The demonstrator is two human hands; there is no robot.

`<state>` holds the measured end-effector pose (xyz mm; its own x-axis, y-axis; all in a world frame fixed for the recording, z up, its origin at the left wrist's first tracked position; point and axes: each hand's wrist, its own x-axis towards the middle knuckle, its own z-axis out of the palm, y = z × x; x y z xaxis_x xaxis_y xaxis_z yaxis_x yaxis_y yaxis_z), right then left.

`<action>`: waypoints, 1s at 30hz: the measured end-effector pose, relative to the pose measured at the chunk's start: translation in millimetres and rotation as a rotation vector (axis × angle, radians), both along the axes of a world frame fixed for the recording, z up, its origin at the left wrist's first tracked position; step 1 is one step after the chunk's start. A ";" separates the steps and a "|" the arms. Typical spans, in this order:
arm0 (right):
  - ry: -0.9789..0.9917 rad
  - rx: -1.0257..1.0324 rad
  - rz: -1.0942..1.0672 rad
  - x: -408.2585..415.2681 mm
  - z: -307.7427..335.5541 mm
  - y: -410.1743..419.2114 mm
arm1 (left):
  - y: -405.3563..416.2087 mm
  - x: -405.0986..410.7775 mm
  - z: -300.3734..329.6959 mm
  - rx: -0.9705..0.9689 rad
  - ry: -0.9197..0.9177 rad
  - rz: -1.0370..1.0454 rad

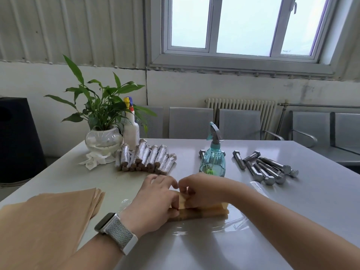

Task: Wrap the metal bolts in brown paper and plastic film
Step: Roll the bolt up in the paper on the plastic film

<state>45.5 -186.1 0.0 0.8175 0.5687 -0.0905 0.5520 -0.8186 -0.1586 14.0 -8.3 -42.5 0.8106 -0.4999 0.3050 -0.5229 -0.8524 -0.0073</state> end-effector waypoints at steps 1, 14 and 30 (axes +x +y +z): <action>-0.035 0.037 0.007 -2.7 -1.4 -0.6 | -0.1 -1.0 1.2 0.015 -0.006 -0.002; -0.059 -0.017 -0.024 -14.6 -12.1 -6.5 | 5.0 -6.2 -0.1 -0.018 -0.052 -0.024; -0.121 -0.038 -0.029 -21.1 -14.8 -4.4 | 19.2 -12.6 11.0 -0.140 -0.072 -0.193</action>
<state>24.4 -190.6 -14.8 0.8398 0.5428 -0.0114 0.5412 -0.8387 -0.0609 1.5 10.9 -31.5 0.6781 -0.5918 0.4358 -0.6783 -0.7323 0.0611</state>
